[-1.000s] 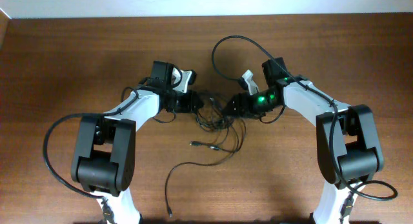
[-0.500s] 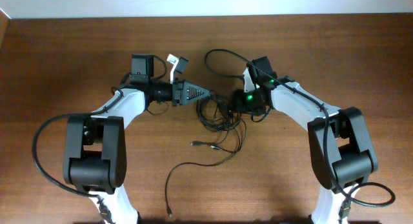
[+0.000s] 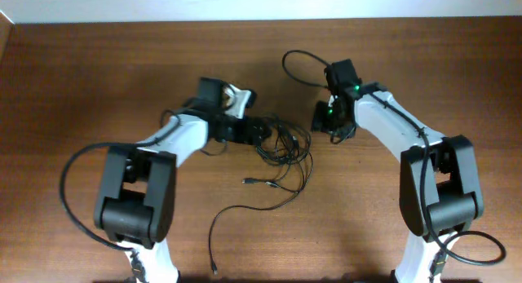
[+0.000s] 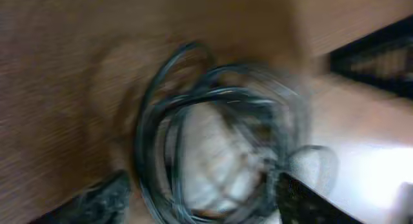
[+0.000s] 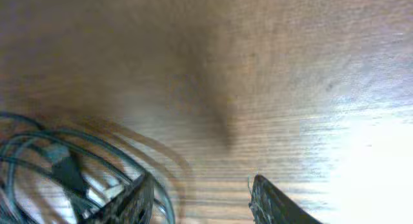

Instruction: Untangle cables

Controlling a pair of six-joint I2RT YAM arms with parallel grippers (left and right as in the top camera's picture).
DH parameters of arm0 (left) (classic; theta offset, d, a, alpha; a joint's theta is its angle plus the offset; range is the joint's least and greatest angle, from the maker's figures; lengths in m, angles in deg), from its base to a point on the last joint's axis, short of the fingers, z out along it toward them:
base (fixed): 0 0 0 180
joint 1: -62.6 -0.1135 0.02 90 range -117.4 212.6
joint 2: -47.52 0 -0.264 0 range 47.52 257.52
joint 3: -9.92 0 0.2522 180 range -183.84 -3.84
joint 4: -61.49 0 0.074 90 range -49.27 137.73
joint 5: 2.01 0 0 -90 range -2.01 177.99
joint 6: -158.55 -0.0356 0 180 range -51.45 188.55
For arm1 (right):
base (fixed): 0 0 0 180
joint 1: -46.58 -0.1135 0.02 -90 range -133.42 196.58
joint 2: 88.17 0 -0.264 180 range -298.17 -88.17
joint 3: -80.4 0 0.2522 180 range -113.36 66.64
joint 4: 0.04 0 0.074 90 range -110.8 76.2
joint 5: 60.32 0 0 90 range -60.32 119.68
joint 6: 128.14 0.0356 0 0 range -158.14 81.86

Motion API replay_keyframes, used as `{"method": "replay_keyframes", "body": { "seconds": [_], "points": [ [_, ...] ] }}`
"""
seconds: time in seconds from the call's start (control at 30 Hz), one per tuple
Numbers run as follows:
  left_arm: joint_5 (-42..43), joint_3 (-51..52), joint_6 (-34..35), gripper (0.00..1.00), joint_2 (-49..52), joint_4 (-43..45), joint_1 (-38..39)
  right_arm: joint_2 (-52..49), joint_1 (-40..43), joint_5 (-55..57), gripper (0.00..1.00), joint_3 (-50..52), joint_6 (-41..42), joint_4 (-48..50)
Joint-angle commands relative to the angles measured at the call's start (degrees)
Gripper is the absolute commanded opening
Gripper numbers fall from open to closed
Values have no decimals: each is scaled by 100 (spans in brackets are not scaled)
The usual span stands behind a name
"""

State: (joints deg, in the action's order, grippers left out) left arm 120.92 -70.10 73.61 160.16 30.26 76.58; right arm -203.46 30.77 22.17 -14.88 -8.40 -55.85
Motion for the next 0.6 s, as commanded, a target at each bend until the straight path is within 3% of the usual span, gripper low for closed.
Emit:
{"method": "replay_keyframes", "body": {
  "seconds": [0.0, 0.1, 0.13, 0.23, 0.4, 0.57],
  "points": [
    [-2723, 4, 592, 56, 37, -22, 525, 114, 9, 44, 49, -601, -404, -450],
    [-3303, 4, 841, 10, 39, -22, 688, 114, 11, -170, 49, -793, -402, -979],
    [-3318, 4, 841, 2, 39, -22, 688, 114, 11, -328, 49, -793, -402, -1073],
    [-3316, -131, 839, 0, -83, -142, 636, 114, 11, -1241, 49, -791, -439, -1491],
    [-3276, -988, 837, 0, -1054, -1062, 278, 127, 9, -3226, 51, -809, -1532, -1567],
    [-2594, -1346, 839, 0, -2184, -1502, 146, 439, 4, -3235, 54, -927, -1604, -1563]
  ]
}}
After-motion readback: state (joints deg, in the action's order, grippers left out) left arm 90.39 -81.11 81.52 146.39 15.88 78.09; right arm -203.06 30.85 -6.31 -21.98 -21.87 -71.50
